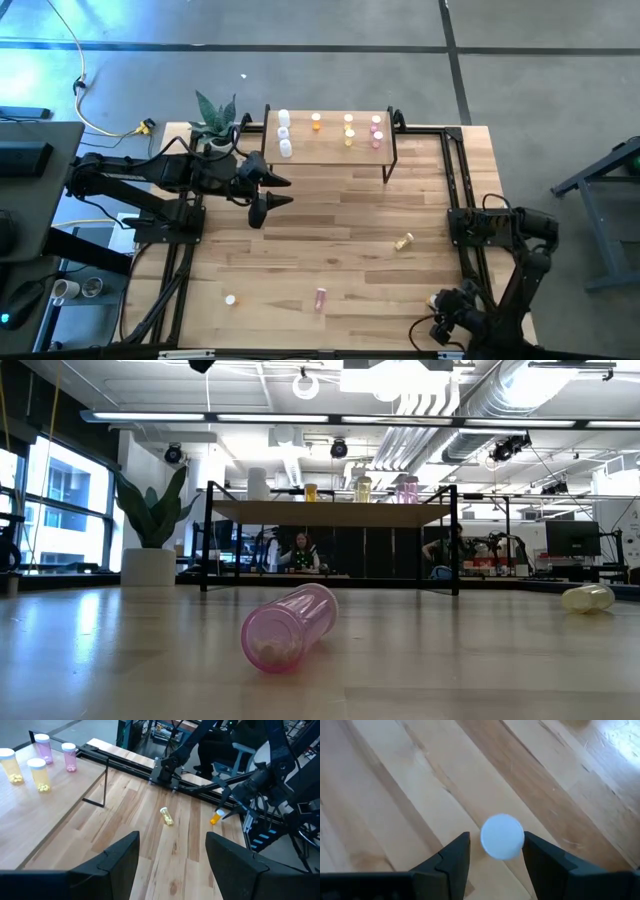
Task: Pick and place medicine bottles onto shelf by color
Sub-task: Put the right orange pill bottle on the shelf aligned with the other orange pill bottle
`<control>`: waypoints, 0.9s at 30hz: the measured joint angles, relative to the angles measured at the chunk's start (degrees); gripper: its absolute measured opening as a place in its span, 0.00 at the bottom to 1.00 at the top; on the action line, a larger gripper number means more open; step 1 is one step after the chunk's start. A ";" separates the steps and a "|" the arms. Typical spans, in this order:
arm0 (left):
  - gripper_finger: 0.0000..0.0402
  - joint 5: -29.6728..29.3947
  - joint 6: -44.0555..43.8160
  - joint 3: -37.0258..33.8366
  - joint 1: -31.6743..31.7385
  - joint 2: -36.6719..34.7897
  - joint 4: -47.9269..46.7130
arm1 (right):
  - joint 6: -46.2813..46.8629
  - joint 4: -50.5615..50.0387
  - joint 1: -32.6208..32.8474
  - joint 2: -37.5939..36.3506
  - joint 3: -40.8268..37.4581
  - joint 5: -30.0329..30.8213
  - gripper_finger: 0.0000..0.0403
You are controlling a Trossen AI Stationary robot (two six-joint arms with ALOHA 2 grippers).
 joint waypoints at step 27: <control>0.54 -0.07 4.02 0.00 0.04 0.00 -0.02 | -0.02 1.82 -4.85 -0.13 0.00 -1.67 0.27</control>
